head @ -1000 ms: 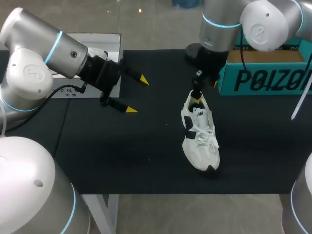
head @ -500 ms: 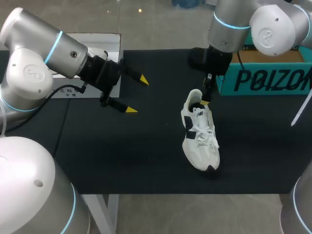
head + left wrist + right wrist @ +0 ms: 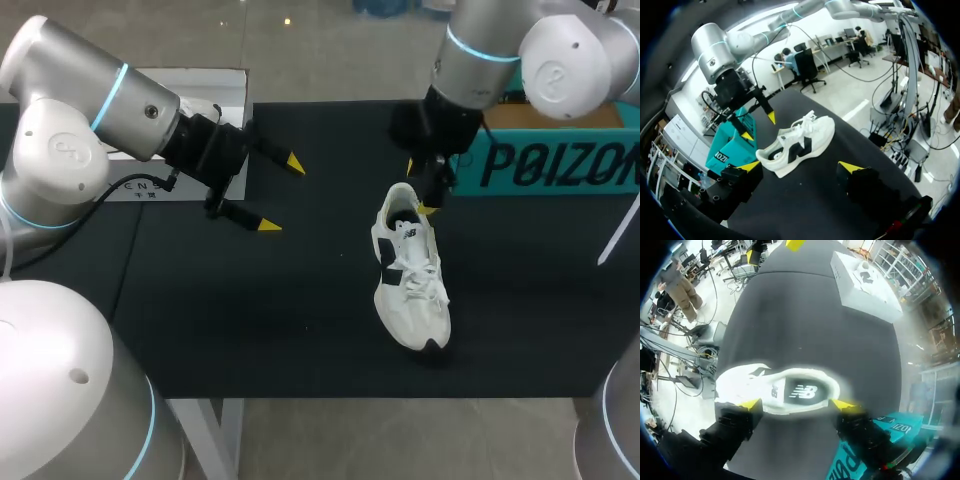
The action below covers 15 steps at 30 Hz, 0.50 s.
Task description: Take the shoe out of the shoebox, open the shoe tongue, remove and reinsert the insole, then place the shoe into the shoebox
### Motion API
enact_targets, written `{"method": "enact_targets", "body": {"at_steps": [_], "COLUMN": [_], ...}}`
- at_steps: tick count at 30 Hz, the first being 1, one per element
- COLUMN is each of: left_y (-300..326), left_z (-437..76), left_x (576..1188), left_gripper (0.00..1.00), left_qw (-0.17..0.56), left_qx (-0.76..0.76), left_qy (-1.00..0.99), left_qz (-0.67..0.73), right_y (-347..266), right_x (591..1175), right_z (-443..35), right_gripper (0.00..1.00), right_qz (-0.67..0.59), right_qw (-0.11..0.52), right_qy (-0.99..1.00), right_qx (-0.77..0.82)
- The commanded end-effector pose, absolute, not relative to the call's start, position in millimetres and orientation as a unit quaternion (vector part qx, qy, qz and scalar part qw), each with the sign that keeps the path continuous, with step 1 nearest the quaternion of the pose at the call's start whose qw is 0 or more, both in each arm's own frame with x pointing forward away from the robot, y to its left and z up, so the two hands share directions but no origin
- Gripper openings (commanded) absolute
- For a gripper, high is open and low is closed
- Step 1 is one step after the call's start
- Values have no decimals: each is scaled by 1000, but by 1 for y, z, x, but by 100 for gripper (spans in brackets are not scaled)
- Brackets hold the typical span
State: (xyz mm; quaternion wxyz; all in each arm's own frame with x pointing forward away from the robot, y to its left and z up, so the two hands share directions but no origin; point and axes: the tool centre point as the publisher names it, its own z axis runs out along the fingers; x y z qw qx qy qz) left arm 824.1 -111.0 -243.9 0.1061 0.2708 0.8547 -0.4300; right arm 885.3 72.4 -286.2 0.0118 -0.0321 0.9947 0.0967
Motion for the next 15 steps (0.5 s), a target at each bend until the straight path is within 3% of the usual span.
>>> {"method": "enact_targets", "body": {"at_steps": [1, 2, 15], "left_y": [-111, -111, -111], "left_z": [-244, -244, -244], "left_x": [825, 825, 825], "left_gripper": [100, 100, 100], "left_qw": [105, 105, 105], "left_qx": [271, 271, 271], "left_qy": [855, 855, 855], "left_qz": [-429, -429, -429], "right_y": [78, 78, 90], "right_x": [898, 901, 935], "right_z": [-295, -296, -319], "right_gripper": [92, 100, 100], "right_qz": [88, 86, 83], "right_qw": [17, 19, 11], "right_qy": [996, 996, 996], "right_qx": [-28, -27, -28]}}
